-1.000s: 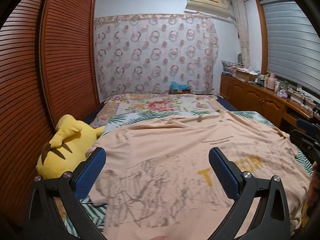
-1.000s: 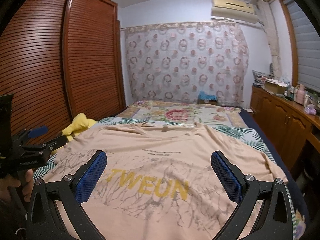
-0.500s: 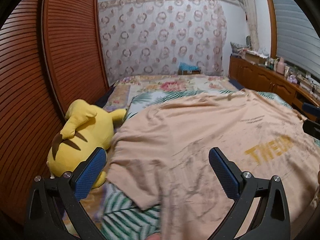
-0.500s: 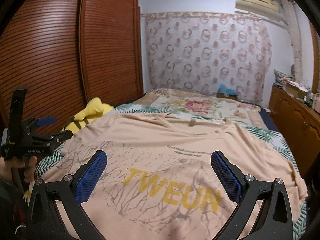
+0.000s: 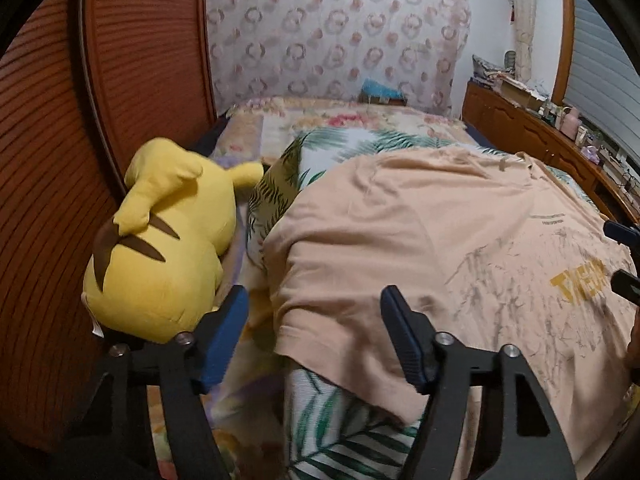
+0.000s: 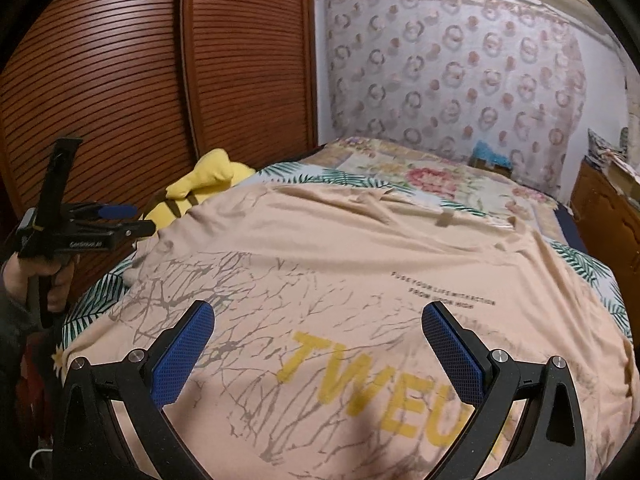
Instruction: Fold small clothes
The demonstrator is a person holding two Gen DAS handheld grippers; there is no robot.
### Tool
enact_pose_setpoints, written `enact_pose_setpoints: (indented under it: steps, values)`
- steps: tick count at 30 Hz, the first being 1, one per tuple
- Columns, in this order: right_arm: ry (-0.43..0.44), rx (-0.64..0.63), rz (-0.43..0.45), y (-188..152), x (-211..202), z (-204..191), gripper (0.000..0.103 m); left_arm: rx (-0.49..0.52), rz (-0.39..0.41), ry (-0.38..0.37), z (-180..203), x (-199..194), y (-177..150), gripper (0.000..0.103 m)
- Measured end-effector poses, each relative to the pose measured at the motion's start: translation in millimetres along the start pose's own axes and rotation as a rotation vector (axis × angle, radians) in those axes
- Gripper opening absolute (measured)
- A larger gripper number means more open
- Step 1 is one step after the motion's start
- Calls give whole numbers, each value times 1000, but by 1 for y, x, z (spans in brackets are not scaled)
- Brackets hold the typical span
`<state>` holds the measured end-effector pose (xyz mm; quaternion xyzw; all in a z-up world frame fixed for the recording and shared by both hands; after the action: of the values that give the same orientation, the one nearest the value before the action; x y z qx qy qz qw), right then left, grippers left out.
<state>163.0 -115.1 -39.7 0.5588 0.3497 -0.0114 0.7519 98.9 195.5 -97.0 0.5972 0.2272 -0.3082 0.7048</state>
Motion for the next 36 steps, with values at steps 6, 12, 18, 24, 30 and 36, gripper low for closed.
enact_pose_setpoints:
  steps: [6,12,18,24,30,36]
  values:
    - [33,-18,-14,3,-3,-3,103,-45,-69,-57,-14,13,-7,57]
    - [65,-19,-18,6,-9,0,103,-64,-83,-153,-13,19,-9,28]
    - [60,-15,-8,-4,-8,-13,103,-19,-70,-92,-14,12,-3,5]
    - [47,10,-2,-8,-12,-8,103,42,-10,-79,4,-4,12,4]
    - [21,39,14,-9,-19,3,103,113,62,-131,46,-22,44,4]
    - [-4,74,32,-13,-27,10,103,190,99,-237,108,-24,73,4]
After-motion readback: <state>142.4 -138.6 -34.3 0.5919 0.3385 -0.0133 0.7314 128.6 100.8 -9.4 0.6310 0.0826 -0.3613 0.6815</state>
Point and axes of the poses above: each gripper's, at about its wrist camera, not at the fingertips, and x roughly the way its jaws point, z to its right, y to its top, the point moved 5 cm from there along x, roughly the way its jaws point, and after that the axes turned 12 degrees about -y, right-handed, at the moved point
